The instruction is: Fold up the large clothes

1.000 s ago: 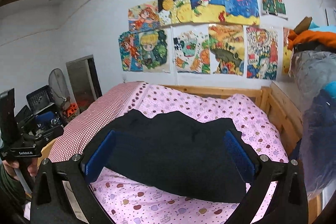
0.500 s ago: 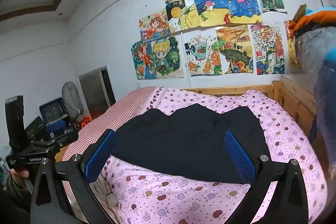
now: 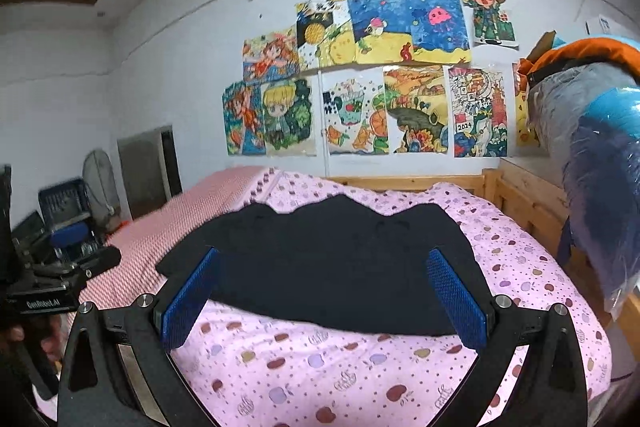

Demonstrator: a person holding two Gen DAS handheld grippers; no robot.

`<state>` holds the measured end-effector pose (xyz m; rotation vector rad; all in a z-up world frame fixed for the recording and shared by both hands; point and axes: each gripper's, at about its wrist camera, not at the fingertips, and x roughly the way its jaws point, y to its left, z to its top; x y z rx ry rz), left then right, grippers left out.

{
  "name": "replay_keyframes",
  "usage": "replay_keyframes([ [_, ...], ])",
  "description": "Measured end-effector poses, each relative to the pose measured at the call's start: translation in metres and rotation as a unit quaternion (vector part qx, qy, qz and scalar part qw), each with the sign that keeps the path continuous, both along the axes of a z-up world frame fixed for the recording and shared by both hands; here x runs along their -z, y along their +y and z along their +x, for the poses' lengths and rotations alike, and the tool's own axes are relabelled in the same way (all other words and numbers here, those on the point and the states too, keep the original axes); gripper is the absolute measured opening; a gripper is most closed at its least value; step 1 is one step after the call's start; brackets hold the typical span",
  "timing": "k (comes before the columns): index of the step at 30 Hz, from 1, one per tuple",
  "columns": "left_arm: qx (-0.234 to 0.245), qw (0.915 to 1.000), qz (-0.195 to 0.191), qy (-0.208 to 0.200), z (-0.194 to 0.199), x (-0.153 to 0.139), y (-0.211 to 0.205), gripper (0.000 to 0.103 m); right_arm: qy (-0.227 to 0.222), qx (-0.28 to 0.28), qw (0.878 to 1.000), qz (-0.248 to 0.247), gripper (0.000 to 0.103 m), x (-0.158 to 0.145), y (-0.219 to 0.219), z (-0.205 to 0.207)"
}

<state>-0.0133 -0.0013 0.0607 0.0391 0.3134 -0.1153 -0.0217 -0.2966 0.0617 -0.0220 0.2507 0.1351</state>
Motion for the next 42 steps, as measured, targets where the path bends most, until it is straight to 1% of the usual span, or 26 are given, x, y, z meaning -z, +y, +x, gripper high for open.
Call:
replay_keyframes([
  [6,-0.004,0.9997,-0.005,0.024,0.0,0.013,0.005,0.103,0.02,-0.001,1.0,-0.017,0.101,0.009,0.009,-0.006],
  [9,-0.008,0.9996,0.001,0.028,-0.002,0.017,0.008,0.103,0.031,-0.005,0.999,-0.023,0.101,0.014,0.013,-0.008],
  [12,-0.013,0.9994,0.01,0.03,-0.007,0.022,0.011,0.103,0.045,-0.004,0.999,-0.019,0.101,0.02,0.013,-0.008],
  [16,-0.015,0.9991,0.009,0.037,-0.01,0.028,0.017,0.103,0.061,0.002,0.998,-0.018,0.101,0.028,0.012,-0.007],
  [20,-0.016,0.9989,0.013,0.042,-0.009,0.035,0.019,0.103,0.072,0.01,0.997,-0.031,0.101,0.036,0.016,-0.007],
  [25,-0.032,0.9981,0.014,0.051,-0.004,0.043,0.021,0.103,0.08,0.025,0.995,-0.058,0.101,0.041,0.021,-0.006],
  [31,-0.042,0.9973,0.0,0.06,0.002,0.048,0.027,0.103,0.085,0.035,0.994,-0.055,0.101,0.041,0.018,-0.002],
  [37,-0.045,0.9973,0.001,0.059,0.002,0.049,0.027,0.103,0.094,0.044,0.994,-0.043,0.101,0.043,0.015,0.001],
  [42,-0.042,0.9973,0.007,0.059,0.003,0.049,0.025,0.103,0.094,0.045,0.994,-0.043,0.101,0.045,0.015,0.001],
])
